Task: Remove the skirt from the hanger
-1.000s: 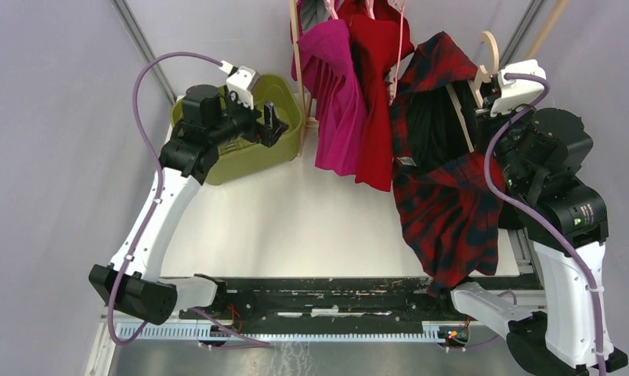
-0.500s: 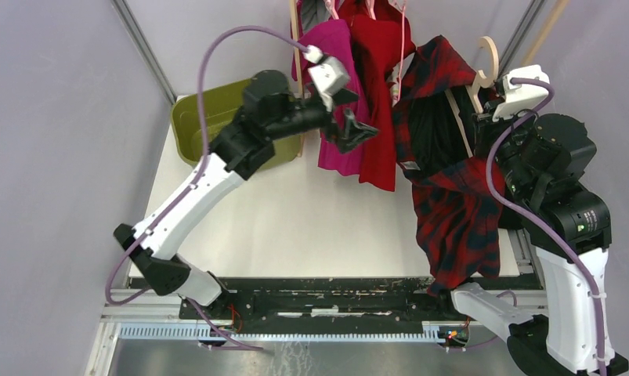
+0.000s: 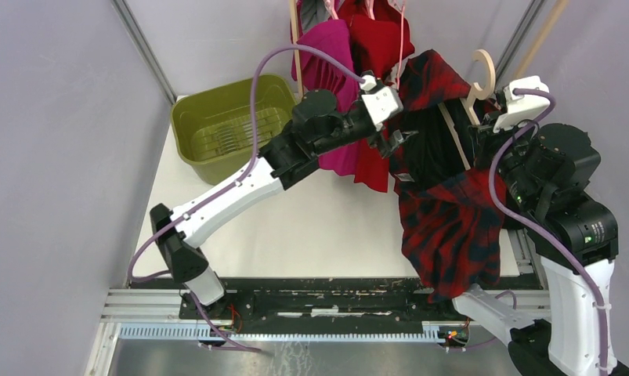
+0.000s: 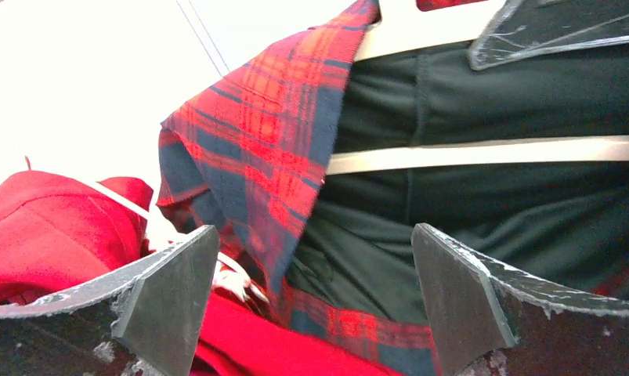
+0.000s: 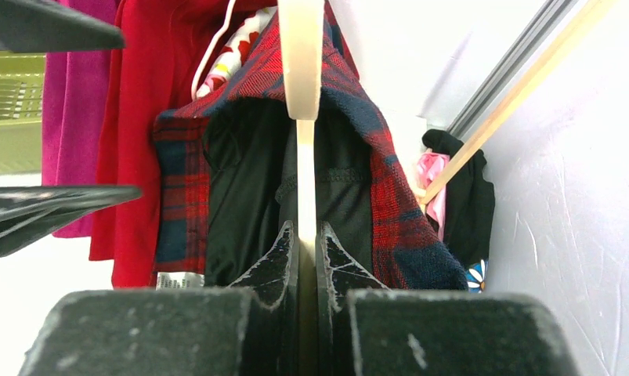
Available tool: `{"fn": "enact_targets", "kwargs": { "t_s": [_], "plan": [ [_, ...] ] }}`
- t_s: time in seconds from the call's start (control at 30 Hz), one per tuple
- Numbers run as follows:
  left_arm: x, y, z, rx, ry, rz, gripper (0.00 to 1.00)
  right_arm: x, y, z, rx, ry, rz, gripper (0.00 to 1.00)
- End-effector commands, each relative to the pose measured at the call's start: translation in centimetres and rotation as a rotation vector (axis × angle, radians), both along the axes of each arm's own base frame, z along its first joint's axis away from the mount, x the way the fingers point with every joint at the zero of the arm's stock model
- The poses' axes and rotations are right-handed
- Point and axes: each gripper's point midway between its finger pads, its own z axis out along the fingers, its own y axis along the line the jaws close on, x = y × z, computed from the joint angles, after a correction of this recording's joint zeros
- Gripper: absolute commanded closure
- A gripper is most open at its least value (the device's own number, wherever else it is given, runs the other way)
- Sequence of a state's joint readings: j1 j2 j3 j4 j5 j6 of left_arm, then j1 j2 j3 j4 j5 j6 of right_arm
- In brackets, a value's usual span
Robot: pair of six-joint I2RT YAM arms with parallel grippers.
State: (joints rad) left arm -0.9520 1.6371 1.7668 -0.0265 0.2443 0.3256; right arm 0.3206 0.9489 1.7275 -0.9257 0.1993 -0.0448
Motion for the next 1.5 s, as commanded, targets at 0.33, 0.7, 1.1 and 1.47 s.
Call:
{"fn": "enact_targets", "kwargs": {
  "t_s": [0.33, 0.7, 1.1, 1.47],
  "plan": [
    [4.4, -4.9, 2.8, -0.1, -0.184, 0.083, 0.01, -2.1, 0.4, 4.2, 0.083, -0.157, 0.051, 0.99],
    [6.2, -4.4, 2.8, -0.121, -0.175, 0.183, 0.97, -2.2, 0.7, 4.1, 0.102, -0.152, 0.061, 0.99],
    [8.8, -2.7, 9.3, -0.31, -0.256, 0.332, 0.97, -2.0, 1.8, -0.5, 0.111, -0.008, 0.102, 0.99],
    [17.3, 1.2, 8.4, -0.404, -0.207, 0.421, 0.97, -7.1, 0.2, -1.7, 0.139, 0.076, 0.082, 0.99]
  ]
}}
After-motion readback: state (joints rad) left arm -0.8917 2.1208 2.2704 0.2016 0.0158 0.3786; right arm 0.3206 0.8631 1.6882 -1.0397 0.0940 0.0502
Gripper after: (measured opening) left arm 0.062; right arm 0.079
